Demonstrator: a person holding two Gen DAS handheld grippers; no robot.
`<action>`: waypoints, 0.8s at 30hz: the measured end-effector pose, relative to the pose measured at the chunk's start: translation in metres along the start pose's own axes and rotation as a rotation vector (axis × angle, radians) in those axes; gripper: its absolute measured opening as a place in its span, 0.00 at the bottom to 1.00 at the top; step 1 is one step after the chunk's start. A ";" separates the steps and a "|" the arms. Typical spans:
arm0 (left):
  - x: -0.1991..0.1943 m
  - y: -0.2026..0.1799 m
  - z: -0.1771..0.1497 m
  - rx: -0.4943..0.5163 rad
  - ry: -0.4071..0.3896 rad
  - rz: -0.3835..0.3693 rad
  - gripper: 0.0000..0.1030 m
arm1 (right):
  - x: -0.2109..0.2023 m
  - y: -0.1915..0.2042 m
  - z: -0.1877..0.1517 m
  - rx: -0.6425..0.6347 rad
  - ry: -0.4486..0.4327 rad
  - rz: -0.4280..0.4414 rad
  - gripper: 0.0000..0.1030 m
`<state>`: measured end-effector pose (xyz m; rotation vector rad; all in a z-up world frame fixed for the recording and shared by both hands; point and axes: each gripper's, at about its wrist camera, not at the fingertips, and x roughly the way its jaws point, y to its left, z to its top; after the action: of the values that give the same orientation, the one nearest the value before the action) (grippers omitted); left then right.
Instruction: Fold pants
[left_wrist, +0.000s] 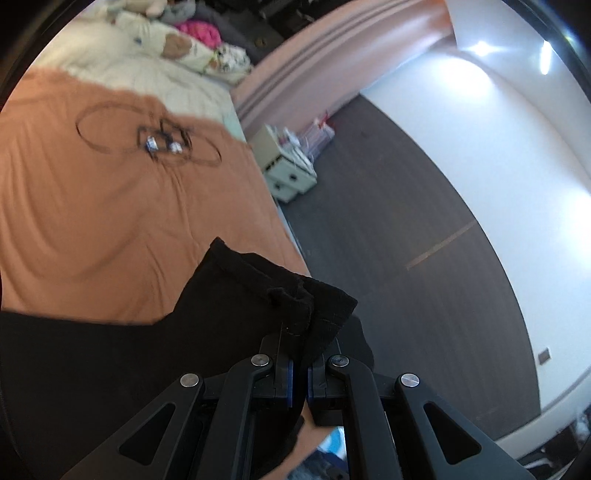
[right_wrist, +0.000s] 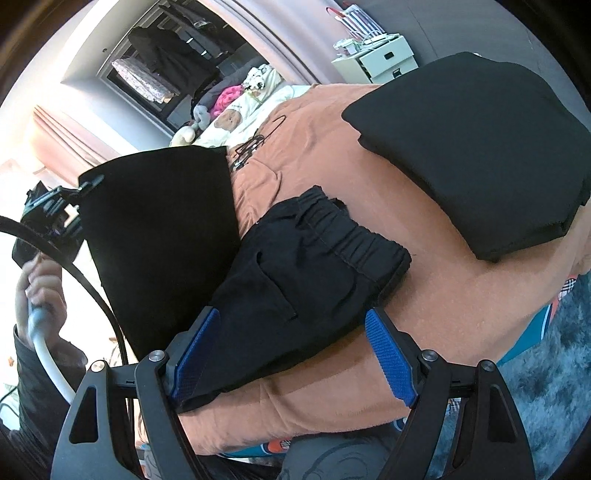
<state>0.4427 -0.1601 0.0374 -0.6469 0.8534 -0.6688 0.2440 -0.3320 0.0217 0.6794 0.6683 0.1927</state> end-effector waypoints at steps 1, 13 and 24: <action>0.006 -0.001 -0.005 0.001 0.017 -0.009 0.04 | -0.001 0.000 0.000 0.001 0.001 -0.003 0.78; 0.063 -0.025 -0.085 0.046 0.322 -0.162 0.61 | -0.024 -0.019 -0.001 0.011 -0.029 -0.007 0.78; -0.011 0.023 -0.081 0.082 0.230 -0.049 0.82 | -0.015 -0.043 0.004 0.072 -0.001 0.025 0.78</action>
<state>0.3764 -0.1570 -0.0148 -0.5249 1.0196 -0.8291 0.2323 -0.3729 0.0040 0.7571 0.6684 0.1922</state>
